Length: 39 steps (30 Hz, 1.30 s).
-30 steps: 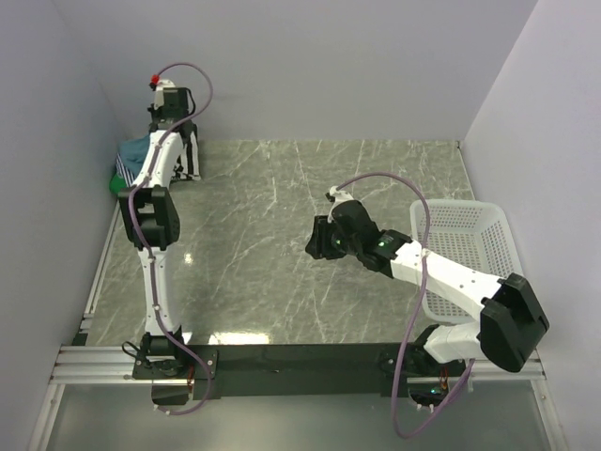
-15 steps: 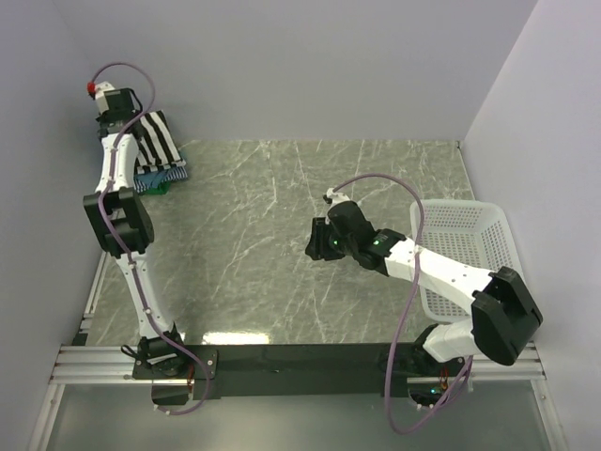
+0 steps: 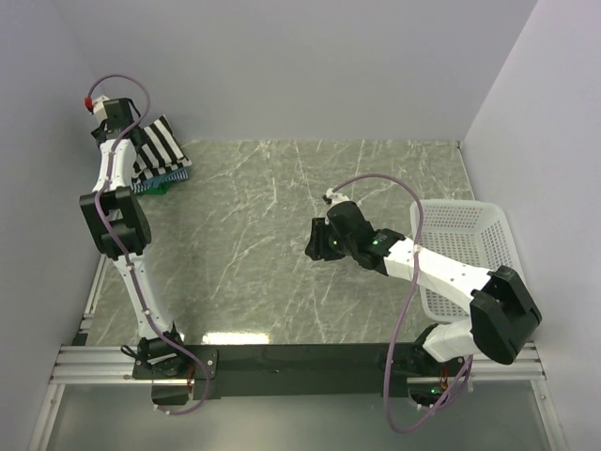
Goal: Fold and stack the tank tops
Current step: Neatly place the folded tank top to the corner
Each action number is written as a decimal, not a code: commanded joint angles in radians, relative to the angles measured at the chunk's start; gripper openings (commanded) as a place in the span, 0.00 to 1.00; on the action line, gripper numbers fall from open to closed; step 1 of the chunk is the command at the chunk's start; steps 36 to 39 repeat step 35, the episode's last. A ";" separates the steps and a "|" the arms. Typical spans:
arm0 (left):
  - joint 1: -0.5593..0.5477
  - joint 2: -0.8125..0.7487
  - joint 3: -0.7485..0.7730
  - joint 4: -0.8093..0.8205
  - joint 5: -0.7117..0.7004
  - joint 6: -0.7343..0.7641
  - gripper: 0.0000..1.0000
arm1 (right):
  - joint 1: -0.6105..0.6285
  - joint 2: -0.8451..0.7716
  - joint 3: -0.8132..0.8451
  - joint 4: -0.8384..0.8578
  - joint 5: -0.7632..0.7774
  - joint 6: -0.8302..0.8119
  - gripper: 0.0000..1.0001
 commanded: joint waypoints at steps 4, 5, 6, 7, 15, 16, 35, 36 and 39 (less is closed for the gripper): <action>-0.029 -0.231 -0.026 0.011 0.030 -0.050 0.69 | -0.007 -0.093 0.032 0.021 0.060 -0.015 0.52; -0.050 -0.274 -0.039 0.010 0.033 -0.056 0.69 | -0.007 -0.101 0.032 0.017 0.066 -0.015 0.52; -0.064 -0.297 -0.056 0.005 0.035 -0.069 0.69 | -0.009 -0.118 0.031 0.017 0.082 -0.015 0.53; -0.079 -0.323 -0.110 0.010 0.047 -0.087 0.69 | -0.009 -0.124 0.031 0.014 0.085 -0.013 0.54; -0.490 -0.680 -0.568 0.123 -0.014 -0.190 0.69 | -0.032 -0.251 0.047 -0.062 0.126 -0.010 0.64; -0.539 -0.711 -0.672 0.161 -0.022 -0.196 0.69 | -0.038 -0.270 0.046 -0.071 0.137 -0.013 0.70; -1.256 -1.063 -1.164 0.166 -0.180 -0.359 0.69 | -0.060 -0.581 -0.167 -0.139 0.342 0.053 0.86; -1.256 -1.063 -1.164 0.166 -0.180 -0.359 0.69 | -0.060 -0.581 -0.167 -0.139 0.342 0.053 0.86; -1.256 -1.063 -1.164 0.166 -0.180 -0.359 0.69 | -0.060 -0.581 -0.167 -0.139 0.342 0.053 0.86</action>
